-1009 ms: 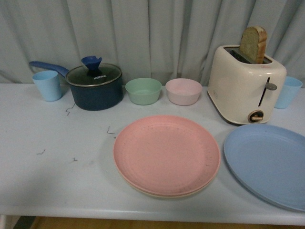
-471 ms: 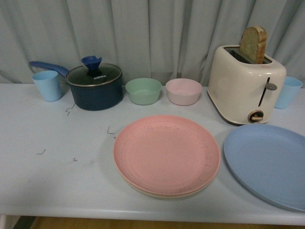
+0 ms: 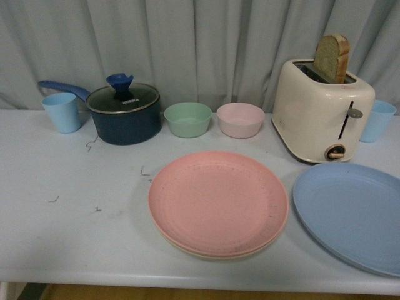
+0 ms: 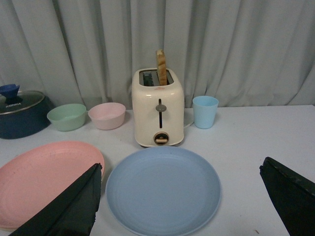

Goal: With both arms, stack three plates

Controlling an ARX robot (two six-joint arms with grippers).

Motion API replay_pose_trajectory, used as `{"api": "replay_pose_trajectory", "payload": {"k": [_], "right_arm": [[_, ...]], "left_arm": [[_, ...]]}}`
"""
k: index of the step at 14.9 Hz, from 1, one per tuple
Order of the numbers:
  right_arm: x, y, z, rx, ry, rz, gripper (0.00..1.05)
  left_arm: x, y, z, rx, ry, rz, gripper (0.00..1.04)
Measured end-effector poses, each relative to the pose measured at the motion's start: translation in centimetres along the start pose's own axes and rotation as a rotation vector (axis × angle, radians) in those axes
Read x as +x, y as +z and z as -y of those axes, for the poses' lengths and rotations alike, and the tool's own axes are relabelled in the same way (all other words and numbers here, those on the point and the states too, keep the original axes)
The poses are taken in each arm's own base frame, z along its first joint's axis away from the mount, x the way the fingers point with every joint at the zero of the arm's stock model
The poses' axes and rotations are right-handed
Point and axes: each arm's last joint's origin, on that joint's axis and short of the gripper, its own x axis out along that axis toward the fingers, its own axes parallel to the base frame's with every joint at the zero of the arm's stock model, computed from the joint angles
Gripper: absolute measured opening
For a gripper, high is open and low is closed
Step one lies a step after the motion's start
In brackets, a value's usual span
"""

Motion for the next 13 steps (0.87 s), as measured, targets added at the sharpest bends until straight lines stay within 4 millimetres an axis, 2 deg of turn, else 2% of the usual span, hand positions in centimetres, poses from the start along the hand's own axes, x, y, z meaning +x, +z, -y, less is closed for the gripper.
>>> {"api": "replay_pose_trajectory", "payload": {"k": [5, 6, 7, 10, 11, 13], "right_arm": [[0.0, 0.0, 0.0, 0.0, 0.0, 0.0, 0.98], [0.0, 0.0, 0.0, 0.0, -0.001, 0.0, 0.98], [0.0, 0.0, 0.0, 0.0, 0.0, 0.0, 0.98], [0.0, 0.0, 0.0, 0.0, 0.0, 0.0, 0.98], [0.0, 0.0, 0.0, 0.0, 0.0, 0.0, 0.98], [0.0, 0.0, 0.0, 0.0, 0.0, 0.0, 0.98]], "left_arm": [[-0.5, -0.1, 0.0, 0.0, 0.0, -0.005, 0.02], [-1.2, -0.7, 0.0, 0.0, -0.001, -0.056, 0.02], [-1.5, -0.1, 0.0, 0.0, -0.001, 0.009, 0.02], [-1.5, -0.3, 0.0, 0.0, 0.002, -0.01, 0.03], [-1.5, -0.4, 0.0, 0.0, 0.001, -0.012, 0.11], [-1.5, -0.3, 0.0, 0.0, 0.001, -0.012, 0.36]]}}
